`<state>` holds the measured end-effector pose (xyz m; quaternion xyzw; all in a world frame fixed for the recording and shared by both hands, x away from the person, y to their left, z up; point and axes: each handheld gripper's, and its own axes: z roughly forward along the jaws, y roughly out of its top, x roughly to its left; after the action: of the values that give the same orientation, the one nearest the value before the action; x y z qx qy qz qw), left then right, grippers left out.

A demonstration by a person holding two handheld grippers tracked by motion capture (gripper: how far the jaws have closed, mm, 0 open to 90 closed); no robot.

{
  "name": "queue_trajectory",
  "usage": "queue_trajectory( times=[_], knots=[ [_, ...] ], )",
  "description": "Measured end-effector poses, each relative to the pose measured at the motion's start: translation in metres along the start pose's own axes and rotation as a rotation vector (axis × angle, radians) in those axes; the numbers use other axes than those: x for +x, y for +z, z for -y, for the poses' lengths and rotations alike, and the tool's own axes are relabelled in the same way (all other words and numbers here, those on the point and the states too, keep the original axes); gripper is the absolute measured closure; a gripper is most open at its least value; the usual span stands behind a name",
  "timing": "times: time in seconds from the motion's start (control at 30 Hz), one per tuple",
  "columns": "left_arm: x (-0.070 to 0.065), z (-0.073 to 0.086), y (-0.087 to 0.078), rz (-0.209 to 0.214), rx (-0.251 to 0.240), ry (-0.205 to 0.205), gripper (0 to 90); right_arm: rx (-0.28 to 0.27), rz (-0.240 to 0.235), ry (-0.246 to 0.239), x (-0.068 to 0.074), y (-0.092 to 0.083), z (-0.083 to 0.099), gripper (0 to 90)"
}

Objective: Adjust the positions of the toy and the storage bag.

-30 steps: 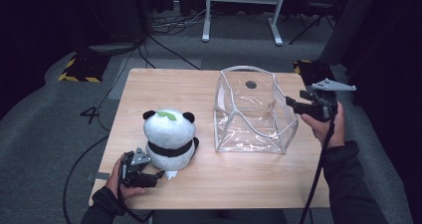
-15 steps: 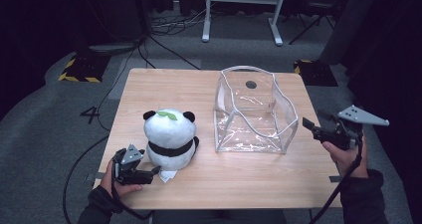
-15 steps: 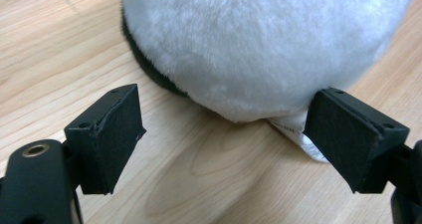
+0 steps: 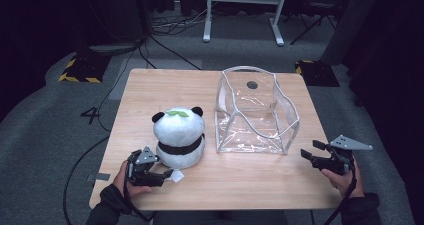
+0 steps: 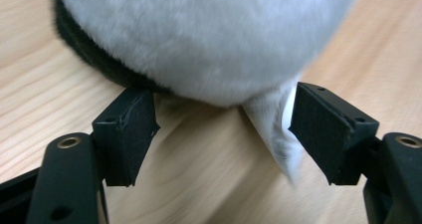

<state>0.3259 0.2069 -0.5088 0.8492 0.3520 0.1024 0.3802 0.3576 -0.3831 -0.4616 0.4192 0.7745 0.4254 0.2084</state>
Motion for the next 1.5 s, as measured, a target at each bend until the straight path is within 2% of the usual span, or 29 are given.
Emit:
queue_trajectory(
  times=[0.03,0.13,0.27,0.3,0.33,0.4,0.5,0.6,0.63,0.77,0.8,0.83,0.9,0.93,1.0,1.07,1.2,1.33,1.5],
  knots=[
    [-0.004,-0.005,0.007,0.002,0.018,0.013,26.2,0.033,0.015,0.014,-0.007,0.007,0.008,32.1],
    [-0.010,-0.010,0.013,0.021,0.025,0.025,26.0,0.057,0.038,0.024,-0.012,0.013,0.014,31.9],
    [-0.014,-0.015,0.017,0.045,0.025,0.038,28.7,0.056,0.005,0.031,-0.012,0.018,0.017,31.3],
    [-0.021,-0.018,0.019,0.067,0.027,0.055,29.7,0.049,-0.025,0.043,-0.012,0.019,0.019,31.3],
    [-0.023,-0.019,0.021,0.070,0.032,0.069,30.6,0.050,-0.033,0.049,-0.012,0.020,0.020,31.2],
    [-0.027,-0.020,0.022,0.068,0.041,0.086,30.5,0.062,-0.026,0.041,-0.011,0.023,0.021,30.9],
    [-0.027,-0.019,0.018,0.055,0.037,0.083,27.6,0.078,-0.019,0.032,-0.008,0.027,0.022,30.6],
    [-0.025,-0.018,0.011,0.038,0.018,0.073,26.6,0.082,-0.013,0.015,-0.004,0.030,0.022,30.1],
    [-0.021,-0.017,0.003,0.006,-0.002,0.063,24.7,0.085,-0.008,0.013,-0.002,0.032,0.022,29.8],
    [-0.013,-0.019,-0.013,-0.051,-0.066,0.026,20.4,0.103,-0.011,-0.008,0.002,0.038,0.023,29.4],
    [-0.010,-0.021,-0.017,-0.069,-0.080,0.036,19.8,0.105,-0.018,-0.009,0.002,0.039,0.024,29.4],
    [-0.010,-0.023,-0.019,-0.069,-0.086,0.033,18.5,0.109,-0.024,-0.002,0.003,0.041,0.025,29.4],
    [-0.008,-0.030,-0.024,-0.096,-0.096,0.061,17.1,0.117,-0.029,-0.011,0.003,0.045,0.026,29.4],
    [-0.008,-0.030,-0.024,-0.096,-0.096,0.061,16.9,0.117,-0.029,-0.011,0.003,0.045,0.026,29.4],
    [-0.007,-0.040,-0.027,-0.090,-0.134,0.071,16.4,0.125,-0.032,-0.018,0.004,0.047,0.028,29.4],
    [-0.005,-0.049,-0.028,-0.092,-0.151,0.082,16.3,0.127,-0.032,-0.016,0.004,0.048,0.028,29.4],
    [-0.001,-0.063,-0.027,-0.075,-0.186,0.075,16.2,0.136,-0.032,-0.012,0.004,0.049,0.028,29.4],
    [-0.002,-0.081,-0.027,-0.033,-0.250,0.069,15.8,0.136,-0.035,-0.013,0.004,0.050,0.029,29.3],
    [-0.005,-0.095,-0.019,-0.023,-0.264,0.076,14.0,0.135,-0.038,-0.019,0.004,0.050,0.029,29.2]
  ],
)
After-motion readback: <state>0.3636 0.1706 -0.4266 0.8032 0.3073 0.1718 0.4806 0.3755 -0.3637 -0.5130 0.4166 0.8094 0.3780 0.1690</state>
